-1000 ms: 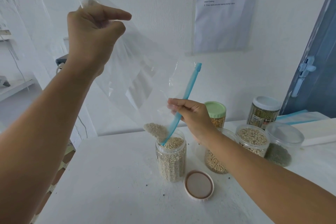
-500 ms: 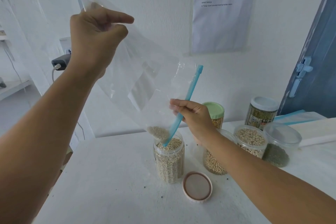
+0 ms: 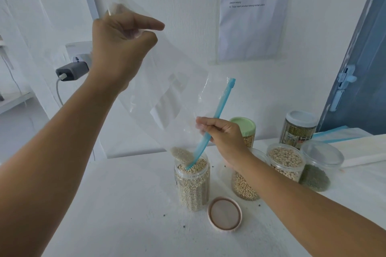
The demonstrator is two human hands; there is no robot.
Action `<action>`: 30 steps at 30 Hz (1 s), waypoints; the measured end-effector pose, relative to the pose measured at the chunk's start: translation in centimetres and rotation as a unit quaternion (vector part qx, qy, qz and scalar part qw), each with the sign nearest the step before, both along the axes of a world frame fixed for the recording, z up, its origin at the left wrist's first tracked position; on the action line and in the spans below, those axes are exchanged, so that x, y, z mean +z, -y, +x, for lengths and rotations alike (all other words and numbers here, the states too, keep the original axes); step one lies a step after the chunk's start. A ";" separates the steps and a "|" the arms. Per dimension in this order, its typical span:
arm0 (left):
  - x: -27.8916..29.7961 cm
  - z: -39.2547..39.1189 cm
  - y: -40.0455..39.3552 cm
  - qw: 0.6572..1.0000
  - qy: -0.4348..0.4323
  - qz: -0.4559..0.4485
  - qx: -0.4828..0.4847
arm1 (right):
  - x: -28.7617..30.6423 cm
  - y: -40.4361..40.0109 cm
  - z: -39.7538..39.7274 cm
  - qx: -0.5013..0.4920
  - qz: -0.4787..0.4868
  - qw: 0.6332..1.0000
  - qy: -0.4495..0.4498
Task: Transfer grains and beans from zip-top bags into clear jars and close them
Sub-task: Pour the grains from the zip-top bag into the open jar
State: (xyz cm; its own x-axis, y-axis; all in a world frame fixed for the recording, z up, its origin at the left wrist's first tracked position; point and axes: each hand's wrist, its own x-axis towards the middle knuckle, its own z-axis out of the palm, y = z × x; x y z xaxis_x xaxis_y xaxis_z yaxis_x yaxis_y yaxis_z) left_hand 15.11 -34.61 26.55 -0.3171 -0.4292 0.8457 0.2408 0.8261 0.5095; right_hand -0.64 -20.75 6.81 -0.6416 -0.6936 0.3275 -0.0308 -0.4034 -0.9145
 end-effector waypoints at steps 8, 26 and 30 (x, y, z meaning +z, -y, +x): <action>-0.1 0.8 0.5 1.000 -0.004 -0.001 0.012 | 0.2 0.2 -0.4 0.004 -0.002 1.000 -0.003; -0.8 2.5 1.2 0.997 0.035 -0.035 0.055 | -0.1 0.4 -0.4 0.003 -0.005 1.000 -0.014; -0.9 2.5 1.5 0.998 0.029 -0.024 0.050 | -0.1 0.4 -0.4 0.008 -0.002 1.000 -0.014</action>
